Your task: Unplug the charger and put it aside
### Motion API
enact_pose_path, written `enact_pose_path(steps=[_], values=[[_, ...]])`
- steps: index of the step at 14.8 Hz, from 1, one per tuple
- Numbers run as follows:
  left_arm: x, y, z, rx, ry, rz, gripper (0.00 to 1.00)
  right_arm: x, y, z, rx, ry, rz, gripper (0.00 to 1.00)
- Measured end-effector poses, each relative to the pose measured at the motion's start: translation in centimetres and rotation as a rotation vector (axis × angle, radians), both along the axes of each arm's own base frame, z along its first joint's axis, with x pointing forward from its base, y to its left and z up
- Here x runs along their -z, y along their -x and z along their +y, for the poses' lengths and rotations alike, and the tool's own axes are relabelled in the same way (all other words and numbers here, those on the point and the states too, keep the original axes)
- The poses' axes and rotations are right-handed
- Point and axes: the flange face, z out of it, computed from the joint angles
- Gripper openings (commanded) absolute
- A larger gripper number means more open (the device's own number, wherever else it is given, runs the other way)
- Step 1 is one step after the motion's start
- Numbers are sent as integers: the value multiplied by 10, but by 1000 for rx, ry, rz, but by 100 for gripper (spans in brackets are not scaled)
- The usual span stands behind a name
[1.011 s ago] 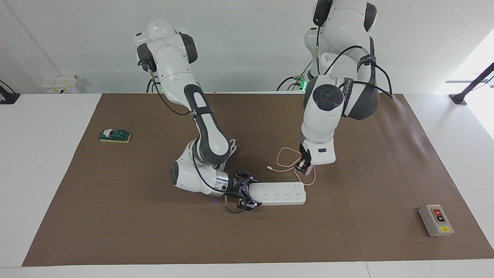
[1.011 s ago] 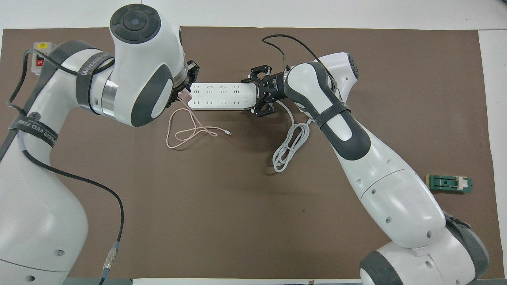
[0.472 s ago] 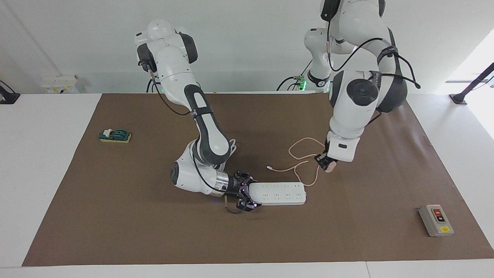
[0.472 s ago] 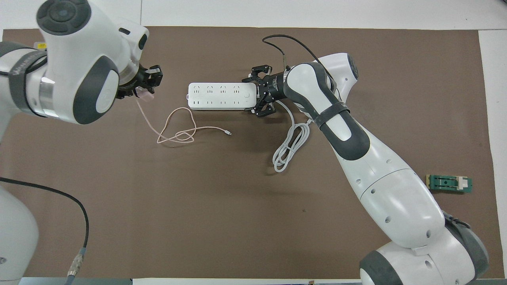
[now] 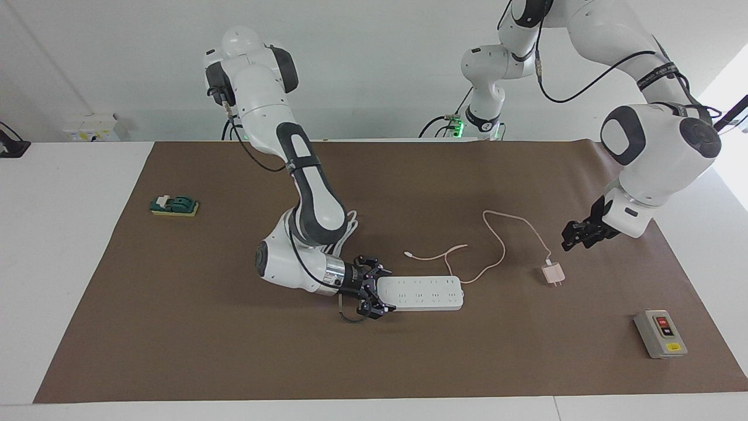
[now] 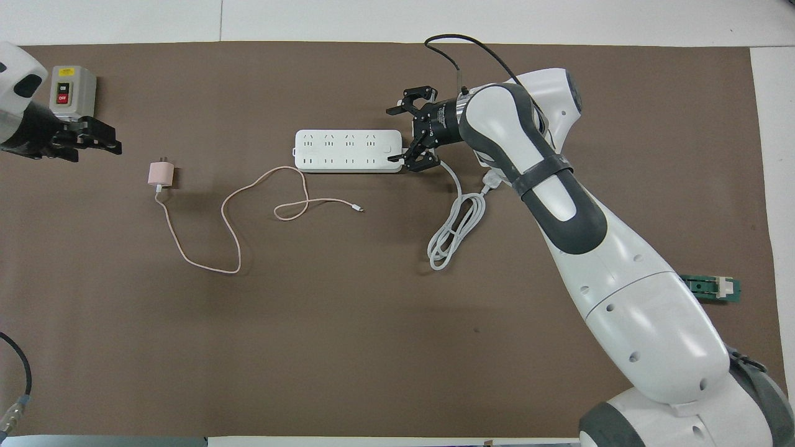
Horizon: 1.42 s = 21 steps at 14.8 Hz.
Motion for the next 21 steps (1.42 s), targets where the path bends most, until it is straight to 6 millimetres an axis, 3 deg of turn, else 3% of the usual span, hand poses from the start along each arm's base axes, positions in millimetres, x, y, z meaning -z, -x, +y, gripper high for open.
enact_pose_path(steps=[2, 6, 9, 12, 16, 18, 21], values=[[-21, -1, 24, -17, -6, -41, 100, -27, 2, -23, -20, 8, 4, 100], [-86, 8, 37, -34, -20, -95, 100, -80, 18, -63, -155, 128, 1, 100], [-147, 31, 34, -36, -30, -151, 100, -121, 30, -94, -253, 235, -21, 100], [-181, 63, 22, -67, -19, -106, 100, -163, 45, -137, -402, 311, -91, 100], [-196, 86, -17, -81, -6, -28, 100, -210, 72, -214, -651, 379, -209, 100], [-190, 87, -48, -72, -13, -2, 100, -225, 86, -250, -835, 428, -291, 100], [-172, 98, -92, -8, -36, 41, 100, -246, 100, -279, -1126, 514, -417, 100]])
